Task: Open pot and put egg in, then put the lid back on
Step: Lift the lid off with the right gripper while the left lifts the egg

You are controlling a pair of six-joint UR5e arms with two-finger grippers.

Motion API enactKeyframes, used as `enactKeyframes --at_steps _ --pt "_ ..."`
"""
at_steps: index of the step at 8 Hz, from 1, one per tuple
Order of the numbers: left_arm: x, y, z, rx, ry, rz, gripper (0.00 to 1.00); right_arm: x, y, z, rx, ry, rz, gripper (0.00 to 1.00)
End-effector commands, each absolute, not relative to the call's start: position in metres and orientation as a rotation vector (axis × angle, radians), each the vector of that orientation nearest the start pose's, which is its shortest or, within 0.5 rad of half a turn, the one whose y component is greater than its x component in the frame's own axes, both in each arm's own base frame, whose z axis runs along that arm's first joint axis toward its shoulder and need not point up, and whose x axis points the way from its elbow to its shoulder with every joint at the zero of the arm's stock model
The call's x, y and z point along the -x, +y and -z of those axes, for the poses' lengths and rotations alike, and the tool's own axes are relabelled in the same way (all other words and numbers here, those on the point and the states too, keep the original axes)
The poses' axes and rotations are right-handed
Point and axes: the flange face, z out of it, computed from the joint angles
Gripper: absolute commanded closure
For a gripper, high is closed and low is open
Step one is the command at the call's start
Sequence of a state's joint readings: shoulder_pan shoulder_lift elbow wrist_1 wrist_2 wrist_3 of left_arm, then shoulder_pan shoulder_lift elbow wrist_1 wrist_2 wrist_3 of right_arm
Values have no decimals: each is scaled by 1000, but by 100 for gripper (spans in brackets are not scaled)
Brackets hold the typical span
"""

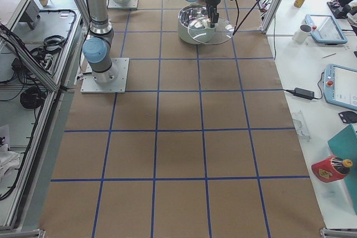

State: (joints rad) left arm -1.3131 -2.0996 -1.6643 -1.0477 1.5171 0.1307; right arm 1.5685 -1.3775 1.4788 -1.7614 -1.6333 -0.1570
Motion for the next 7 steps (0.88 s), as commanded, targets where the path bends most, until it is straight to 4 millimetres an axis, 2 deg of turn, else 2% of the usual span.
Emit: enactKeyframes --at_steps 1,2,3,5,6,7 --pt "-25 -637 -202 212 3197 -118 100 -72 -586 -447 267 3190 77 100" --pt "-20 -634 -222 200 3187 -89 100 -67 -586 -445 253 3178 63 100" --pt "-3 -627 -250 164 3187 -112 100 -67 -586 -446 250 3172 67 100" --pt "31 -624 -346 89 3188 -132 100 -65 -586 -445 248 3173 62 100" --pt "65 -628 -383 87 3177 -115 100 -66 -586 -444 252 3173 59 100" --pt "117 -627 -408 112 3156 -57 100 -65 -586 -444 269 3171 57 100"
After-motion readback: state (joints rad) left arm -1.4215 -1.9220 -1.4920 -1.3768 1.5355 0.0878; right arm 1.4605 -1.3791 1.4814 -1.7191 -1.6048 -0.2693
